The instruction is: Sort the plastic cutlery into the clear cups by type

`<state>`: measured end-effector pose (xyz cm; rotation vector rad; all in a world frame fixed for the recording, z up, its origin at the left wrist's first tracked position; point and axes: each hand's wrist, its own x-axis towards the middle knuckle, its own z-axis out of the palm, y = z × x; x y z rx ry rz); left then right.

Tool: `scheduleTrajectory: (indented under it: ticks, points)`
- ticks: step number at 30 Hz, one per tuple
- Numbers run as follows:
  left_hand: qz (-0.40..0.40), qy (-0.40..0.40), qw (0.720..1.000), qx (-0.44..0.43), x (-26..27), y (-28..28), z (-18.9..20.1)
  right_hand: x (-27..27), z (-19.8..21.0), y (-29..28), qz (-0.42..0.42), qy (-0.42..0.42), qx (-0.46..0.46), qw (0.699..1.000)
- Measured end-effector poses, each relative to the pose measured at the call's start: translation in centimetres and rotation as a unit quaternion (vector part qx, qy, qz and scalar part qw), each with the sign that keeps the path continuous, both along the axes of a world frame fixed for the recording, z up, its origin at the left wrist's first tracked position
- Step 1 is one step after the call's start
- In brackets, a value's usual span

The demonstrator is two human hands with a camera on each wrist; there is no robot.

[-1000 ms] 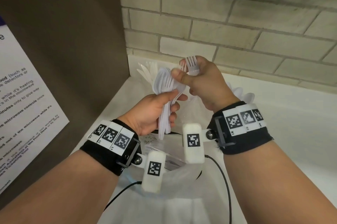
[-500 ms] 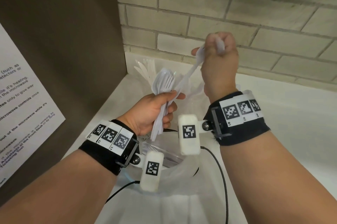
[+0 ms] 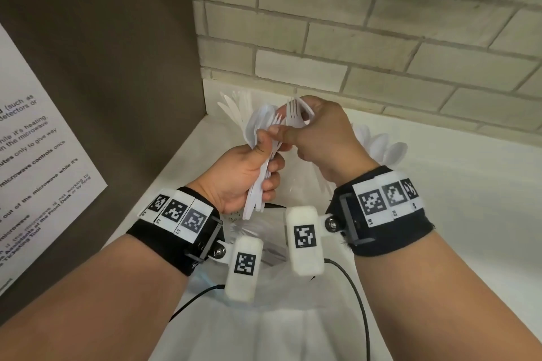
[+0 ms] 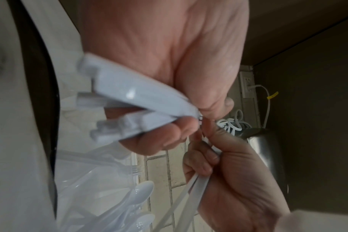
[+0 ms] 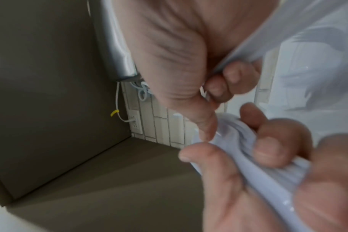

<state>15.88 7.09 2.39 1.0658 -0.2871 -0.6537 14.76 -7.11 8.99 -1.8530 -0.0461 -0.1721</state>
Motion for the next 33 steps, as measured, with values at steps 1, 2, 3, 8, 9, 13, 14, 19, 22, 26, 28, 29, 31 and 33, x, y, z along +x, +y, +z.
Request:
scheduleTrajectory:
  ticks: [1,2,3,8,9,13,14,19,22,26,28,29,31,33]
  points:
    - [-0.004,0.000,1.000,-0.006,0.0,0.0,-0.1,-0.1,0.0,0.1,0.000,-0.003,-0.014,1.000]
    - [-0.006,0.000,1.000,-0.010,0.1,0.0,-0.2,0.0,-0.1,0.2,-0.001,-0.008,-0.024,1.000]
    - [-0.005,-0.001,1.000,-0.013,0.1,0.0,-0.2,0.1,-0.2,0.3,-0.006,-0.010,-0.025,1.000]
    - [0.020,-0.006,0.999,0.029,0.0,0.1,-0.2,0.5,0.2,0.3,-0.106,-0.052,0.086,0.989]
    - [0.028,-0.005,0.999,0.037,-0.1,0.1,-0.1,0.4,0.5,0.3,-0.122,-0.069,0.113,0.984]
    - [0.071,-0.008,0.993,0.089,-0.2,-0.3,0.1,-0.1,1.4,-0.1,-0.083,-0.088,0.127,0.985]
    - [0.089,-0.020,0.989,0.119,-0.1,-0.5,0.1,-0.2,1.4,-0.1,-0.056,-0.080,0.111,0.989]
    - [0.112,-0.097,0.961,0.232,0.0,-0.8,0.0,0.0,0.2,0.0,0.027,-0.007,-0.006,1.000]
    - [0.103,-0.121,0.954,0.254,-0.4,-0.8,0.2,0.1,-0.2,0.1,0.030,0.006,-0.036,0.999]
    - [0.106,-0.149,0.946,0.267,-0.5,-1.0,0.2,0.4,-0.4,0.1,0.010,-0.040,-0.086,0.995]
    - [0.103,-0.161,0.944,0.270,-0.4,-1.0,0.1,0.6,-0.2,0.0,-0.023,-0.074,-0.044,0.996]
    - [0.100,-0.165,0.943,0.271,-0.4,-1.0,0.0,0.6,0.0,-0.1,-0.030,-0.089,-0.011,0.996]
    - [0.091,-0.167,0.947,0.259,-0.5,-1.1,-0.1,0.5,0.2,-0.2,-0.015,-0.097,0.028,0.995]
    - [0.087,-0.170,0.950,0.246,-0.6,-1.3,-0.2,0.3,0.3,-0.3,0.012,-0.081,0.020,0.996]
